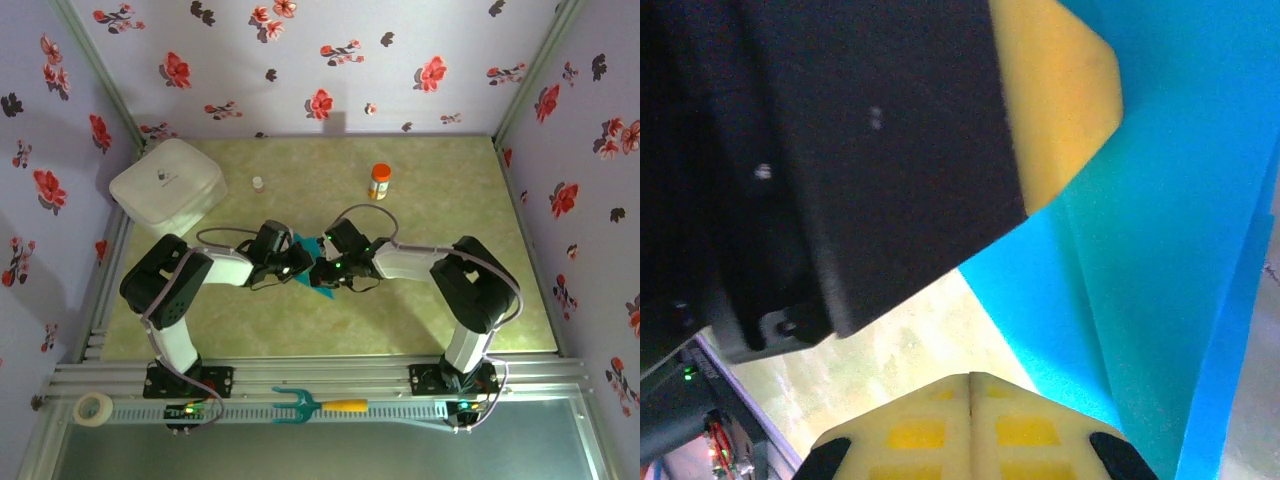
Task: Fold a paper plane with a square sheet of paper (pick it up from the middle)
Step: Fourth fold the wing at the center of the table.
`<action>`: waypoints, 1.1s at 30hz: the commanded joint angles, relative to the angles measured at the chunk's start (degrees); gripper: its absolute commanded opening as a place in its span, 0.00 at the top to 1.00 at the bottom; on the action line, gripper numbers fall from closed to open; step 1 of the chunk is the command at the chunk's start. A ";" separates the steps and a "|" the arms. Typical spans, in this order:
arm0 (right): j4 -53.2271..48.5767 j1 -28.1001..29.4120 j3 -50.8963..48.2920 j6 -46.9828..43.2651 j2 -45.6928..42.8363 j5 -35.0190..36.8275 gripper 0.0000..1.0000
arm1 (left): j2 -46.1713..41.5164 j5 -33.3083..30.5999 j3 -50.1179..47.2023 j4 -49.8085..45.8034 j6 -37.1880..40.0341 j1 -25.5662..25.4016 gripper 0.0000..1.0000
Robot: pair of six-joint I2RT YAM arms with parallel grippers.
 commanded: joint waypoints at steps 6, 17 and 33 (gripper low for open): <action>-1.28 -0.53 -0.29 -0.89 2.32 3.08 0.96 | 0.79 -3.25 -1.74 -6.30 1.72 0.63 0.96; 4.69 -1.86 -4.06 1.91 1.63 -0.75 0.96 | 0.79 -3.25 -1.74 -6.30 1.67 0.63 0.96; 11.98 -2.67 -14.39 5.89 -1.17 -3.43 0.95 | 1.26 -3.36 -2.24 -5.94 1.40 0.80 0.97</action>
